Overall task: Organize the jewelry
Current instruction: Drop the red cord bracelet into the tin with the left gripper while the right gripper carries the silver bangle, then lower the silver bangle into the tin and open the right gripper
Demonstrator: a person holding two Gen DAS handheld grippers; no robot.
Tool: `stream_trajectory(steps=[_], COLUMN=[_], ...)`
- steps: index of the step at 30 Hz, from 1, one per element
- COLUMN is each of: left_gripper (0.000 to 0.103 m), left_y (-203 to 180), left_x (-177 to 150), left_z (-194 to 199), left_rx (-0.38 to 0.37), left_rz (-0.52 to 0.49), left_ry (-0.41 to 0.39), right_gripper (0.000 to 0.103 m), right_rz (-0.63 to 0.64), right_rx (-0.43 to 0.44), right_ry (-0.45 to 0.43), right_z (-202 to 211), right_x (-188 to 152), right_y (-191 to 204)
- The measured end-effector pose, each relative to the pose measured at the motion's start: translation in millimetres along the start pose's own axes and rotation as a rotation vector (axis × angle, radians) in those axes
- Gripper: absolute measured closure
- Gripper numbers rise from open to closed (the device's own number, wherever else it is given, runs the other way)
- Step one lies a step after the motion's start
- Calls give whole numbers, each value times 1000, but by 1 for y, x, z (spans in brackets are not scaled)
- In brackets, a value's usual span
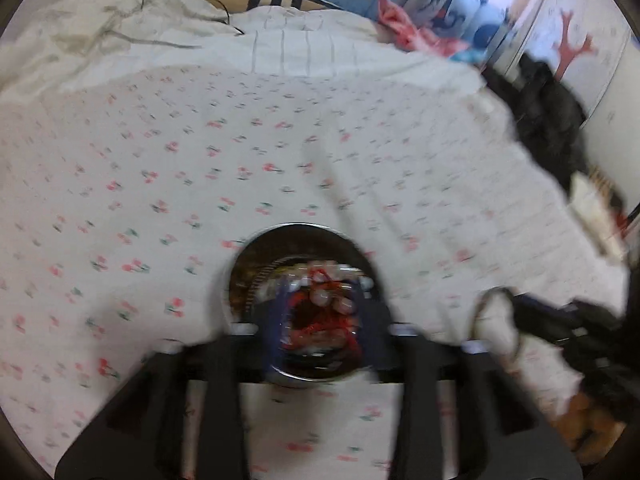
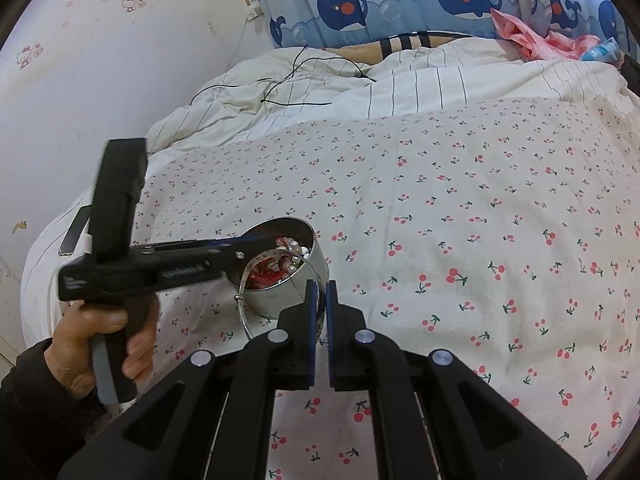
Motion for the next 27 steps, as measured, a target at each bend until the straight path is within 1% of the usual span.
stream_trajectory(steps=[1, 3, 4, 5, 6, 8, 10, 11, 13, 15, 17, 19, 21, 27], left_gripper=[43, 37, 25, 17, 16, 15, 14, 11, 8, 8, 8, 8, 8, 8], left_y=[-1, -6, -6, -7, -9, -7, 3, 9, 27, 47, 64, 72, 73, 64], left_x=[0, -1, 0, 0, 0, -2, -2, -3, -10, -20, -28, -29, -27, -24], left_z=[2, 7, 9, 14, 22, 34, 48, 55, 65, 70, 67, 62, 63, 69], left_rx=[25, 52, 77, 136, 159, 130, 135, 142, 146, 138, 138, 164, 180, 173], left_rz=[-19, -74, -94, -123, -138, -133, -100, -72, 18, 136, 219, 227, 218, 180], left_ry=[-7, -5, -2, -15, -41, -45, -63, -77, -109, -134, -135, -114, -119, -121], right_gripper=[98, 98, 98, 98, 98, 98, 98, 98, 98, 98, 98, 98, 98, 98], right_rz=[0, 1, 3, 6, 7, 12, 30, 39, 47, 58, 96, 121, 131, 173], right_rx=[0, 2, 2, 1, -1, -5, -20, -27, -30, -30, -37, -47, -51, -43], right_ry=[1, 5, 6, 8, 8, 8, 7, 7, 12, 13, 23, 34, 45, 70], right_z=[0, -1, -1, -1, -2, -3, -5, -6, -13, -22, -34, -44, -56, -79], right_x=[0, -1, -1, -1, -1, 0, 0, 0, 5, 12, 18, 20, 24, 32], right_y=[0, 1, 2, 2, 2, 3, 6, 7, 10, 14, 25, 30, 33, 49])
Point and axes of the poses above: each gripper's, at about its wrist camera, not at the fingertips, and z roughly against the way its jaws point, y to its left, x to its top, the point moved 5 cm from there along -z, roughly the way its jaws point, and after that the axes turned 3 degrees about -z, right-handed, at the moved point
